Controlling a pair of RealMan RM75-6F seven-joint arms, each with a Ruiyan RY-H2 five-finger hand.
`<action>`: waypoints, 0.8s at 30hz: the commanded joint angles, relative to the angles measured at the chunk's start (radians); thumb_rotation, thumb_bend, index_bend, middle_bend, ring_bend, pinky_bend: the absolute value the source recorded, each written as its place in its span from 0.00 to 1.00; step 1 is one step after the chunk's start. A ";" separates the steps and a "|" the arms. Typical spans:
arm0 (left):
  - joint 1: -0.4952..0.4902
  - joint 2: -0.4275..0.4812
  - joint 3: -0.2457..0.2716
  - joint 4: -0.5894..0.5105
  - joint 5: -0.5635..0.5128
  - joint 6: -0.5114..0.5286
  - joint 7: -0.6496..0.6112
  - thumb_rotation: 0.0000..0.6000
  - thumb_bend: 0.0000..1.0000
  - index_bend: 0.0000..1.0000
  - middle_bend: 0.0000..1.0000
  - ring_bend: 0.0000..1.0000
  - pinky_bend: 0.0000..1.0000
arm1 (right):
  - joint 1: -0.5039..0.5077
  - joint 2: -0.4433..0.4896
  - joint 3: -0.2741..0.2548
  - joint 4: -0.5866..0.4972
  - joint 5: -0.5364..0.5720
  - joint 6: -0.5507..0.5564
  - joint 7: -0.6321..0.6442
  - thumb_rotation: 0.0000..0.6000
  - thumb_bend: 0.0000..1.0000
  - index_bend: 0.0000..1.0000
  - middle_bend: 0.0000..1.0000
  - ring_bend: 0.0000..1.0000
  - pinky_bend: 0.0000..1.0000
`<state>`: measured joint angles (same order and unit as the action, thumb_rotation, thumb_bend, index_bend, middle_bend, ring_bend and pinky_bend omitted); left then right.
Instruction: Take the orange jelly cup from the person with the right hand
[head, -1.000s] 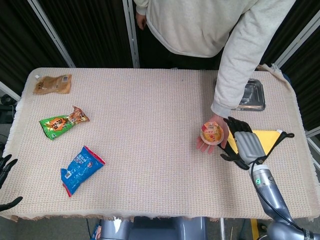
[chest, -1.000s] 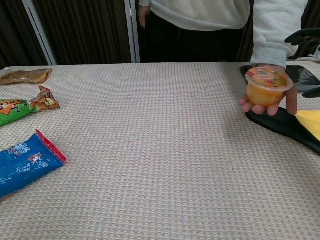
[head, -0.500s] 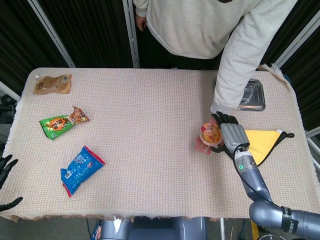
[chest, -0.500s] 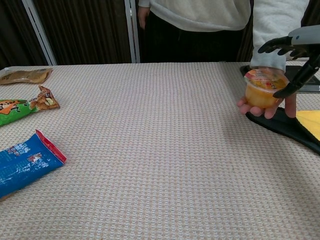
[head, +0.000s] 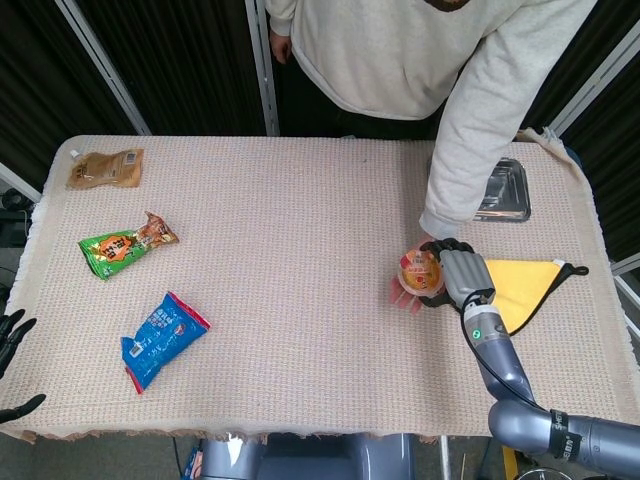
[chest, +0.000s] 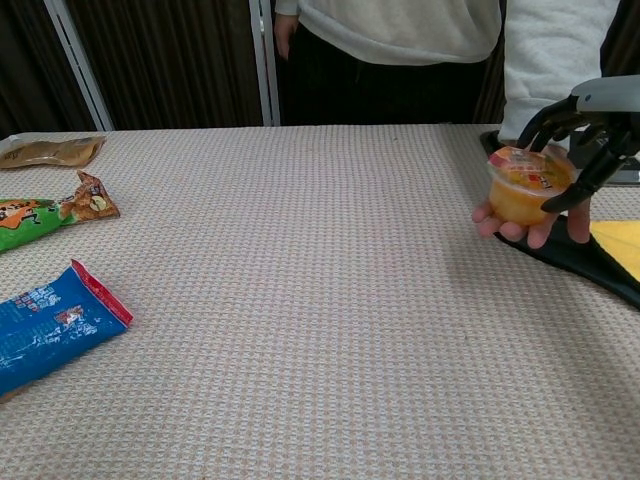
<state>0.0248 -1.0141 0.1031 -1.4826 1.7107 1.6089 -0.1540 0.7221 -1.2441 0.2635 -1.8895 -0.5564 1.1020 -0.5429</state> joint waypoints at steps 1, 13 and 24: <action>0.000 0.000 0.000 0.000 0.000 0.000 0.001 1.00 0.00 0.02 0.00 0.00 0.00 | -0.001 -0.010 -0.007 0.007 -0.007 0.008 0.010 1.00 0.09 0.24 0.20 0.11 0.14; 0.000 0.000 0.000 -0.001 -0.001 0.000 -0.004 1.00 0.00 0.02 0.00 0.00 0.00 | -0.017 -0.056 -0.015 0.033 -0.108 0.097 0.049 1.00 0.17 0.64 0.60 0.54 0.57; 0.000 0.000 0.000 0.000 0.000 0.001 -0.006 1.00 0.00 0.03 0.00 0.00 0.00 | -0.079 -0.004 -0.038 -0.044 -0.243 0.172 0.092 1.00 0.17 0.68 0.62 0.56 0.60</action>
<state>0.0247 -1.0139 0.1035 -1.4826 1.7104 1.6098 -0.1596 0.6566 -1.2655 0.2288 -1.9171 -0.7842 1.2619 -0.4618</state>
